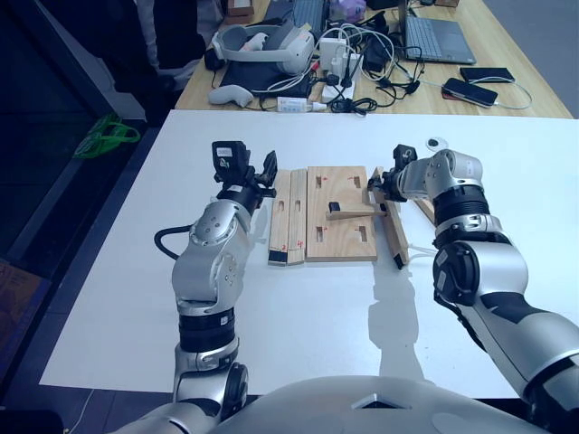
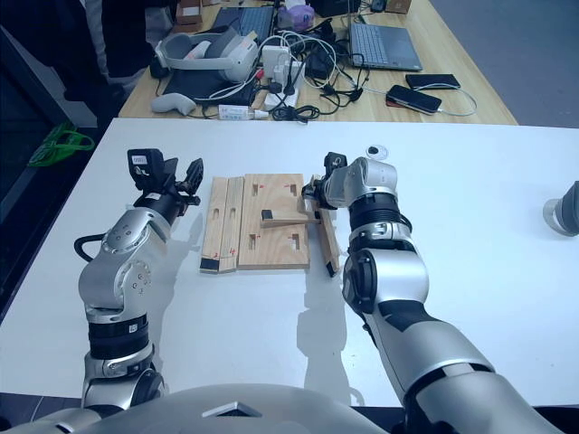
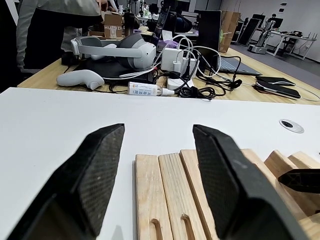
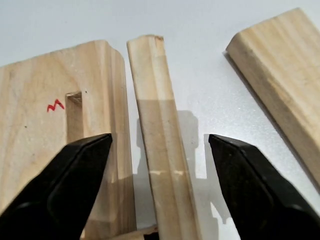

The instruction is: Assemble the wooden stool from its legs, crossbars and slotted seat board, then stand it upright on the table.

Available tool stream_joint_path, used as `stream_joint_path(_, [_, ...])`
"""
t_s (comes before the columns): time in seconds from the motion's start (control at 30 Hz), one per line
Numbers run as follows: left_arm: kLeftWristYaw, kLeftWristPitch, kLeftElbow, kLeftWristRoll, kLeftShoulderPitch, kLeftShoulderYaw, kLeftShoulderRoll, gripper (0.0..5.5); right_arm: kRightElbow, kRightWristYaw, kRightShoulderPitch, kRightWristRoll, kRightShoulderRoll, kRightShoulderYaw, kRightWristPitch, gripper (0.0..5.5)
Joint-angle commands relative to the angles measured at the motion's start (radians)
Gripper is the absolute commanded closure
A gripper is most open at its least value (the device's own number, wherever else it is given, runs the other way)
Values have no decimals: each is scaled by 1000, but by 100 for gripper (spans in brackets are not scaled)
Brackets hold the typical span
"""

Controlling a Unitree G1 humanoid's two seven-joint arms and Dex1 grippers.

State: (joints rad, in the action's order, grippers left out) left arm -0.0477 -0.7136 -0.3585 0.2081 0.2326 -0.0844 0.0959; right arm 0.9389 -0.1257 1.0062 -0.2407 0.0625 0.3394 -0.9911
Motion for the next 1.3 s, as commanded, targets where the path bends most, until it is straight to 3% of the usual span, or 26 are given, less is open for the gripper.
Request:
stream_joint_path(0.03, [1, 1, 7, 1, 12, 3, -4, 297, 63, -5, 34, -15, 10, 23, 26, 254])
stream_joint_path(0.47, [-2, 6, 17, -1, 24, 1, -1, 297, 41, 12, 41, -22, 23, 28, 107, 447])
stream_joint_path(0.63, [-7, 6, 28, -2, 32, -5, 7, 297, -151, 150, 11, -42, 18, -29, 212, 449])
stream_joint_path(0.83, [-9, 7, 31, -2, 29, -11, 14, 297, -392, 273, -49, -194, 12, 53, 276, 449])
stream_joint_path(1.03, [-14, 20, 50, -4, 25, -18, 22, 297, -740, 515, -203, -465, 65, 58, 70, 449])
stream_joint_path(1.3, [-75, 28, 142, 5, 152, -11, 71, 297, -960, 782, -311, -504, 229, -168, -13, 449])
